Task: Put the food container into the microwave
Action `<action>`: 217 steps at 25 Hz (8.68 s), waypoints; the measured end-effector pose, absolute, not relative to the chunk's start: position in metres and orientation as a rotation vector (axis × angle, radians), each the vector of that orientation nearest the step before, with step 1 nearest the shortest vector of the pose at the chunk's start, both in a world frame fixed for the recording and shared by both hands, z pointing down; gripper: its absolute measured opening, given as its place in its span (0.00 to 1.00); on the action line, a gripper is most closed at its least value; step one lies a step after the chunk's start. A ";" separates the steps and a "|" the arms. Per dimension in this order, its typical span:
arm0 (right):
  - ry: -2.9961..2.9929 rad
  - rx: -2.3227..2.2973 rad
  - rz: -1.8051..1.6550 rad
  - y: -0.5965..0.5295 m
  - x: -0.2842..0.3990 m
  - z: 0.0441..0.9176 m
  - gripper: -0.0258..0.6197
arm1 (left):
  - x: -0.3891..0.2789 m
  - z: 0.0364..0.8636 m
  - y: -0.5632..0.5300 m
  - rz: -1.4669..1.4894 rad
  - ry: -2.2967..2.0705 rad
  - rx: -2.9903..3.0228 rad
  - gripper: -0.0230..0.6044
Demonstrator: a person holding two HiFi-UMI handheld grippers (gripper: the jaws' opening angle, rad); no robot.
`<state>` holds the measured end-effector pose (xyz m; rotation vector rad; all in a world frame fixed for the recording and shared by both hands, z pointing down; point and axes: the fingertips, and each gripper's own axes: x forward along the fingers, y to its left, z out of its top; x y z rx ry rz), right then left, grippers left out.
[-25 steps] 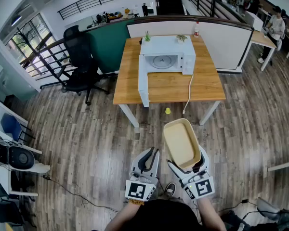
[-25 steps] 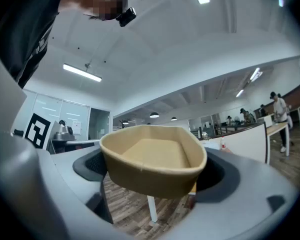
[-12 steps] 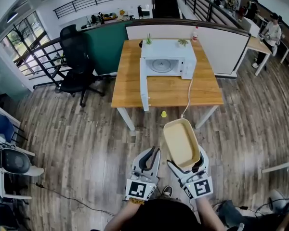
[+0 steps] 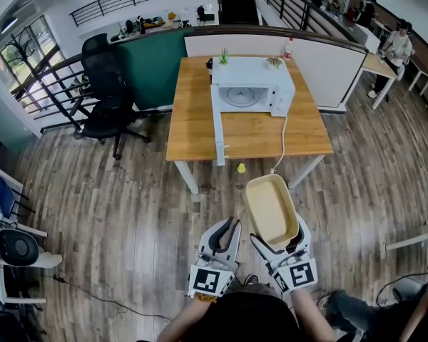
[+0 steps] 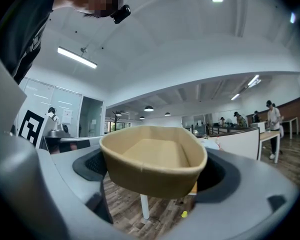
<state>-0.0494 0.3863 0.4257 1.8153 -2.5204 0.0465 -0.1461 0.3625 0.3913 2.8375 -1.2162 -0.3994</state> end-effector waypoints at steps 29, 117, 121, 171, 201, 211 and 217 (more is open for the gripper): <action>-2.503 1.872 0.161 0.285 0.011 0.452 0.86 | -0.091 0.393 0.279 -0.262 -1.207 2.901 0.15; -2.349 1.833 0.037 0.035 0.029 0.449 0.86 | -0.098 0.415 0.013 -0.358 -1.215 2.750 0.14; -2.312 1.826 0.047 0.035 0.031 0.454 0.86 | -0.104 0.417 0.012 -0.379 -1.219 2.716 0.14; -2.439 1.830 0.082 -0.162 0.155 0.476 0.86 | 0.007 0.419 -0.131 -0.128 -1.358 2.792 0.11; -2.431 1.597 -0.120 -0.144 0.122 0.503 0.86 | 0.020 0.457 -0.148 -0.075 -1.303 2.721 0.09; -2.417 1.538 -0.078 -0.134 0.105 0.529 0.86 | 0.012 0.456 -0.151 -0.113 -1.305 2.704 0.09; -2.420 1.540 0.023 -0.138 0.104 0.548 0.86 | 0.006 0.457 -0.148 -0.122 -1.310 2.699 0.09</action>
